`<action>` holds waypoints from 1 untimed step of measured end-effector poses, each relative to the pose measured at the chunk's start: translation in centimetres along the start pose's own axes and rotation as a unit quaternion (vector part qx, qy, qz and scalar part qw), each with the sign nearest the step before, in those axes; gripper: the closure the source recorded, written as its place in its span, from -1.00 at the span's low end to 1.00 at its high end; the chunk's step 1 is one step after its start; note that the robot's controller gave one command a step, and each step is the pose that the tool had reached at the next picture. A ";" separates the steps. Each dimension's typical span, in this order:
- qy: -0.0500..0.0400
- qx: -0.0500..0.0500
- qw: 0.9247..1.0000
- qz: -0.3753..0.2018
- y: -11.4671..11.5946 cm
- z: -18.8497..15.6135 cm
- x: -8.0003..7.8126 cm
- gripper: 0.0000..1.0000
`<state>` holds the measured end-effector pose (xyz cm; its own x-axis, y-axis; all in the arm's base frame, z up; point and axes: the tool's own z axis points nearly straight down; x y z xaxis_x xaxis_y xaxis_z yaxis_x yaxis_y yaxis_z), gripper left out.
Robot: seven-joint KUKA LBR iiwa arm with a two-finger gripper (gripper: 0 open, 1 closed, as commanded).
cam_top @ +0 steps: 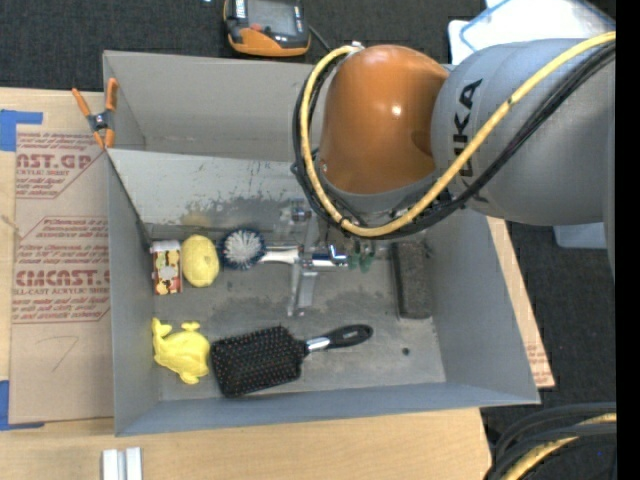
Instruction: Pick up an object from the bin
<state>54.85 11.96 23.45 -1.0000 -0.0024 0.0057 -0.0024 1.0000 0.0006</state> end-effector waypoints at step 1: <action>-0.004 0.000 1.000 0.001 -0.1 -0.4 -0.2 -1.00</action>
Offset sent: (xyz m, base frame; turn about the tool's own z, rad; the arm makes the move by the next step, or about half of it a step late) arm -0.0619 -0.0345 -0.1645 -0.3326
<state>55.02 11.88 23.85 -1.0000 0.0000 -0.0019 0.0000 1.0000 0.0016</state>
